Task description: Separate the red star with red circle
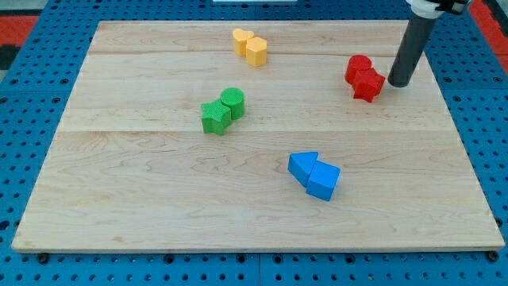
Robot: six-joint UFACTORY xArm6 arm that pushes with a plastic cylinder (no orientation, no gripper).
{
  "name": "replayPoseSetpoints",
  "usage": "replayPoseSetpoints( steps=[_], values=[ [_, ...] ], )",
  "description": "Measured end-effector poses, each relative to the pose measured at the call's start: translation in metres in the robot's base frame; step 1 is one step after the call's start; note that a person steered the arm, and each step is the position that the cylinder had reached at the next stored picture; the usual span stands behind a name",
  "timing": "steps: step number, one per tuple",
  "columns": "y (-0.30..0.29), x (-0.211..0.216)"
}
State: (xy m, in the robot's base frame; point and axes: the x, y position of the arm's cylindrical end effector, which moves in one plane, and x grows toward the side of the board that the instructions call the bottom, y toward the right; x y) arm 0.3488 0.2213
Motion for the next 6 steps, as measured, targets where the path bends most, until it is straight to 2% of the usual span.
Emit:
replayPoseSetpoints(
  steps=[3, 5, 6],
  values=[
    [-0.099, 0.008],
    [-0.088, 0.008],
    [-0.104, 0.009]
  ],
)
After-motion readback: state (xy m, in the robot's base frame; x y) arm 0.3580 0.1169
